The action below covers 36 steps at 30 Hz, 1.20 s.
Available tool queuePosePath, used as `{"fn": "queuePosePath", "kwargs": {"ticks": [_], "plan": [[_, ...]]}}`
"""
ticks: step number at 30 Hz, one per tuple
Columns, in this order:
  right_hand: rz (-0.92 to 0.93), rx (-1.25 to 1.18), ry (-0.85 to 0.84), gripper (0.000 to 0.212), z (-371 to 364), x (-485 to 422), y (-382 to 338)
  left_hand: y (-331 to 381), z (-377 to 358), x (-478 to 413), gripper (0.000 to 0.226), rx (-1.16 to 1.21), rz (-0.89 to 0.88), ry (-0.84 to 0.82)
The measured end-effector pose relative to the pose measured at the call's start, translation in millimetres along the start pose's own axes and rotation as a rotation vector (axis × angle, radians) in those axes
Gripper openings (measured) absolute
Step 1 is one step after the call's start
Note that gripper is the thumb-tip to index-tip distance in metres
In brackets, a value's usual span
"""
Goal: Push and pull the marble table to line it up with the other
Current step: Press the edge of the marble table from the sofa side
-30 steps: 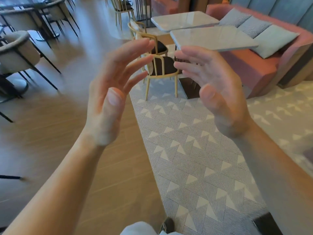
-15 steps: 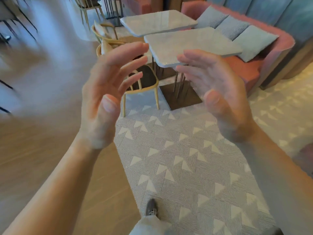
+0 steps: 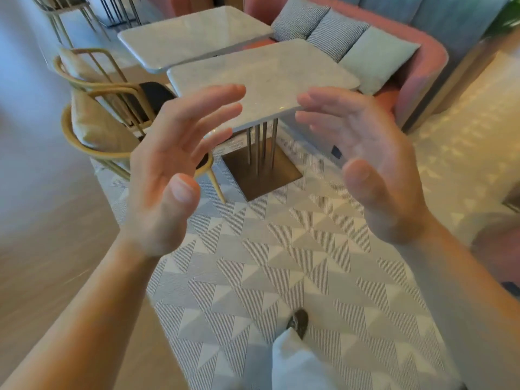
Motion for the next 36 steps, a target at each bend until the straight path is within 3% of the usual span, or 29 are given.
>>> {"fn": "queuePosePath", "kwargs": {"ticks": [16, 24, 36], "plan": [[-0.070, -0.042, -0.073, 0.084, 210.8, -153.9, 209.5, -207.3, -93.5, -230.1, 0.080, -0.016, 0.069, 0.051], [-0.101, -0.055, -0.155, 0.078, 296.6, -237.6, 337.8, -336.2, -119.9, -336.6, 0.073, -0.018, 0.112, 0.182], [-0.051, -0.148, -0.262, 0.082, 405.9, -286.5, 466.0, -430.5, -203.3, -417.1, 0.076, -0.208, 0.174, 0.239]]}}
Point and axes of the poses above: each hand's wrist, its own x-axis away from the middle knuckle, its own z-axis out of the back of the hand, y = z × x, the point moved 8 cm from there along -x, towards the middle knuckle
